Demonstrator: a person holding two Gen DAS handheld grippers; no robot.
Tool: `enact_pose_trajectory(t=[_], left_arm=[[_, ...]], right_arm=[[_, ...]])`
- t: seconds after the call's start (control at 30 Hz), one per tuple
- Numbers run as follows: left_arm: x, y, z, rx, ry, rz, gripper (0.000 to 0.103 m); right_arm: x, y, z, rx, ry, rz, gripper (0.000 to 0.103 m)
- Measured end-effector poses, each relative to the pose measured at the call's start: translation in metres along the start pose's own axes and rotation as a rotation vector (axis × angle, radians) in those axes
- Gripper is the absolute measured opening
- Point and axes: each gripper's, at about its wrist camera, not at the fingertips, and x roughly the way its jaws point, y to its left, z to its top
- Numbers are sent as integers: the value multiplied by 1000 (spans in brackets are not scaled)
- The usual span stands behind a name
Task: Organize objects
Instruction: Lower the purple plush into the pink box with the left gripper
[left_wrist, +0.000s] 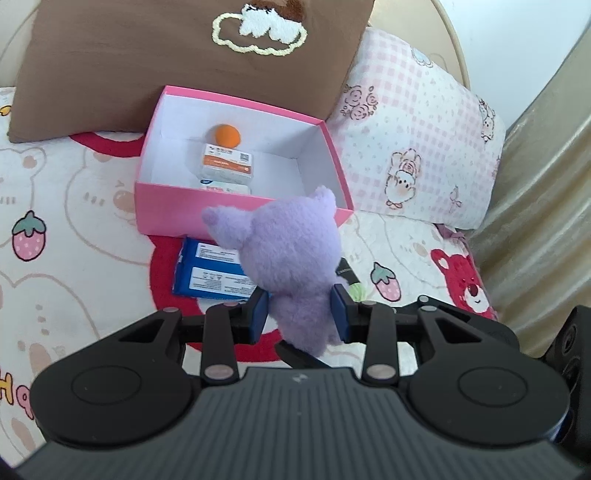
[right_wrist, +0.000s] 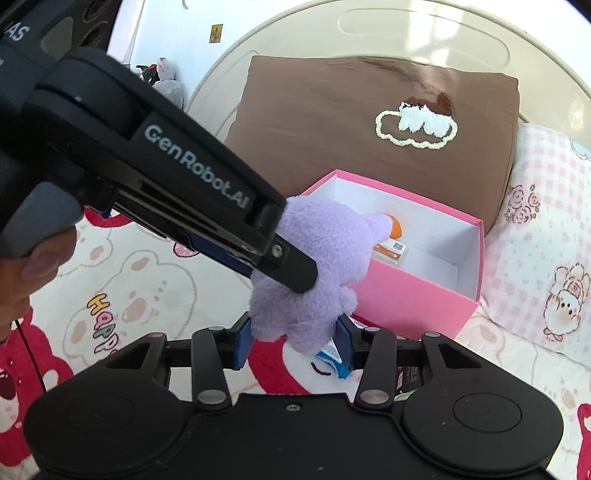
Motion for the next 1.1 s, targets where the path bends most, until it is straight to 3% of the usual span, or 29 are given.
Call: enact_pose_trajectory(t=[0.1,0.47,0.63,0.8,0.93,1.1], left_arm=[[0,-9,6,50,-15,12,36],[13,-25,53,83,-27,-28,36],[34,-21,86,94,20,-56,36],[55,-24,103,119,28,-30,36],[82,-17,122,74,68,-53,36],[117,-28,150,148,97,-9,35]], right_arm=[[-2,-4,7,0,-3,-2,50],[-1,-39,41,51,-2,-30,50],[14,-55,52,96,-25,-60,49],[35,-77,65,183,20,-39,49],[54,-96,71,220,39,-54,49],[87,-130,81,328,65,-46,49]])
